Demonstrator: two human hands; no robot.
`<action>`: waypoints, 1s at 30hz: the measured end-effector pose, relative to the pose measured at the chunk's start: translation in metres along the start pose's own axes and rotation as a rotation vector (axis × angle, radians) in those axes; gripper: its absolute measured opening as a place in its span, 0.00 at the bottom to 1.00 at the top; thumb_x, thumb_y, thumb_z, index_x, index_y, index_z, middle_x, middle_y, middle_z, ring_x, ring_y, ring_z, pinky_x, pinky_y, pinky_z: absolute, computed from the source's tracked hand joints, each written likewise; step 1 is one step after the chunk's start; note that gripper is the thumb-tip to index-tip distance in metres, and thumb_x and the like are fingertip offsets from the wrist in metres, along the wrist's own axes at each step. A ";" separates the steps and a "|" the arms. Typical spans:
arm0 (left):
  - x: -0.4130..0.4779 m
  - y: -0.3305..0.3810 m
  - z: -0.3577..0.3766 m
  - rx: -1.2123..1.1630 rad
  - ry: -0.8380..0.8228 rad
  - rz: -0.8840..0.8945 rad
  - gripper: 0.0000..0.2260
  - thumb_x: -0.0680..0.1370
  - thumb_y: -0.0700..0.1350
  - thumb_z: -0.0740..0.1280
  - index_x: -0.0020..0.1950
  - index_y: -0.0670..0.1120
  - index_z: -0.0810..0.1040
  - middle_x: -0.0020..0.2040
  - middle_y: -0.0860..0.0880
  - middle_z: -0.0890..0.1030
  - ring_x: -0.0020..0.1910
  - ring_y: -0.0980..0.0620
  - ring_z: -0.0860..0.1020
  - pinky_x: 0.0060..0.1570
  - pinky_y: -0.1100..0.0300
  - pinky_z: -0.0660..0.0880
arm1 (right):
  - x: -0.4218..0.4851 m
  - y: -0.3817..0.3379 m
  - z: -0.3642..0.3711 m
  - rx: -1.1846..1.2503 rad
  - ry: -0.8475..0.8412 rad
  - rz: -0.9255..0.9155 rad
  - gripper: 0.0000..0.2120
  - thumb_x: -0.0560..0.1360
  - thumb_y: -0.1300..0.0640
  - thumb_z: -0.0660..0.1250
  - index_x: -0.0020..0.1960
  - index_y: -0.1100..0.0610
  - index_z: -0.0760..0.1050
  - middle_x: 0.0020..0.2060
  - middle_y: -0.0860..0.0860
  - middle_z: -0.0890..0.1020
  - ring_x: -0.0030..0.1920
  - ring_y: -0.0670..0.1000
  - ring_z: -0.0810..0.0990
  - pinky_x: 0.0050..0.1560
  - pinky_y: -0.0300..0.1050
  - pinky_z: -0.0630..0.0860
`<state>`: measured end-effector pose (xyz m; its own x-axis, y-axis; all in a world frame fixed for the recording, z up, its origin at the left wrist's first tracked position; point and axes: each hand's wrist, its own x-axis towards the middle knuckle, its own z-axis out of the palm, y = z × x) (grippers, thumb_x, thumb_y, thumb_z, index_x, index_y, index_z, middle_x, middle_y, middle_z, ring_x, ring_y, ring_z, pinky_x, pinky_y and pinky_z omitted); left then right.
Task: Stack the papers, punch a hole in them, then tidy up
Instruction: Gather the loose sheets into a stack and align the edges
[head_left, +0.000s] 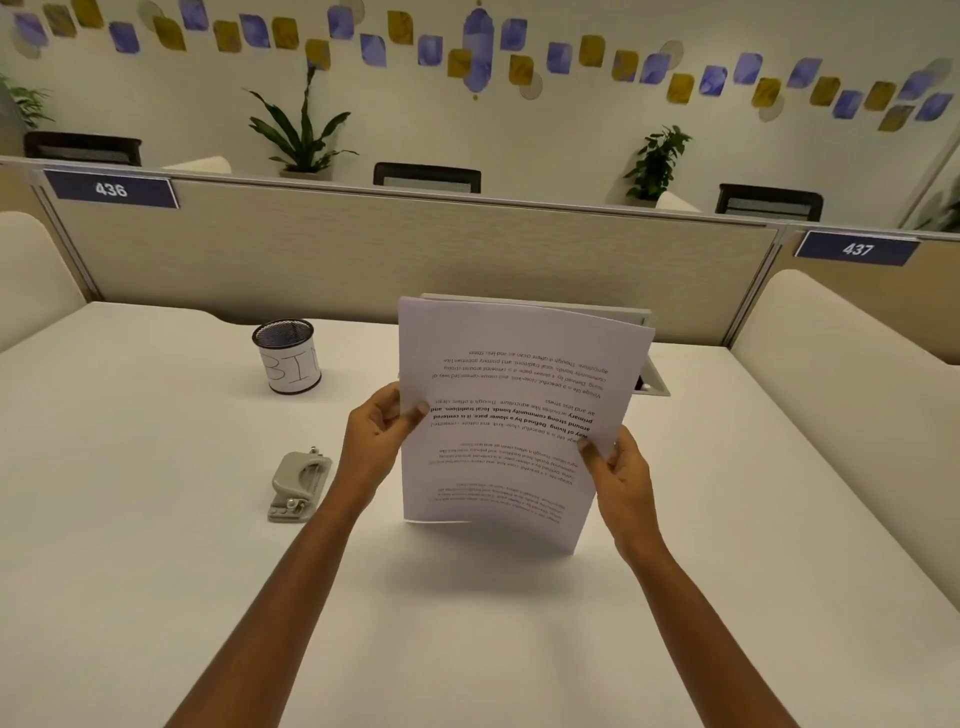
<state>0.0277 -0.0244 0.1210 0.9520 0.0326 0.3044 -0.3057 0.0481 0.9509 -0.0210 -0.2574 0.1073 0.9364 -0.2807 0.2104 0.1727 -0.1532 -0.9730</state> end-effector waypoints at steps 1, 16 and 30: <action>-0.002 -0.003 0.000 -0.007 -0.004 -0.023 0.11 0.75 0.36 0.64 0.54 0.49 0.75 0.44 0.59 0.82 0.38 0.66 0.82 0.35 0.73 0.77 | 0.000 0.003 0.000 -0.025 -0.004 0.039 0.11 0.77 0.59 0.61 0.59 0.53 0.69 0.53 0.53 0.79 0.48 0.51 0.80 0.43 0.40 0.79; -0.011 -0.019 0.015 -0.215 0.211 -0.180 0.06 0.77 0.39 0.63 0.47 0.46 0.79 0.39 0.55 0.83 0.36 0.60 0.81 0.34 0.69 0.79 | -0.040 0.057 0.005 -0.041 0.090 0.540 0.36 0.75 0.54 0.65 0.75 0.58 0.47 0.73 0.58 0.60 0.70 0.59 0.65 0.67 0.53 0.65; -0.025 -0.018 0.026 -0.534 0.288 -0.347 0.08 0.78 0.39 0.60 0.56 0.47 0.73 0.47 0.51 0.79 0.45 0.53 0.78 0.36 0.67 0.80 | -0.041 0.051 0.005 0.494 0.032 0.473 0.09 0.76 0.66 0.60 0.49 0.54 0.74 0.46 0.54 0.81 0.45 0.52 0.81 0.38 0.42 0.83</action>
<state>0.0099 -0.0518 0.0975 0.9765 0.1862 -0.1090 -0.0211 0.5853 0.8105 -0.0493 -0.2487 0.0484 0.9374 -0.2396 -0.2529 -0.1269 0.4411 -0.8884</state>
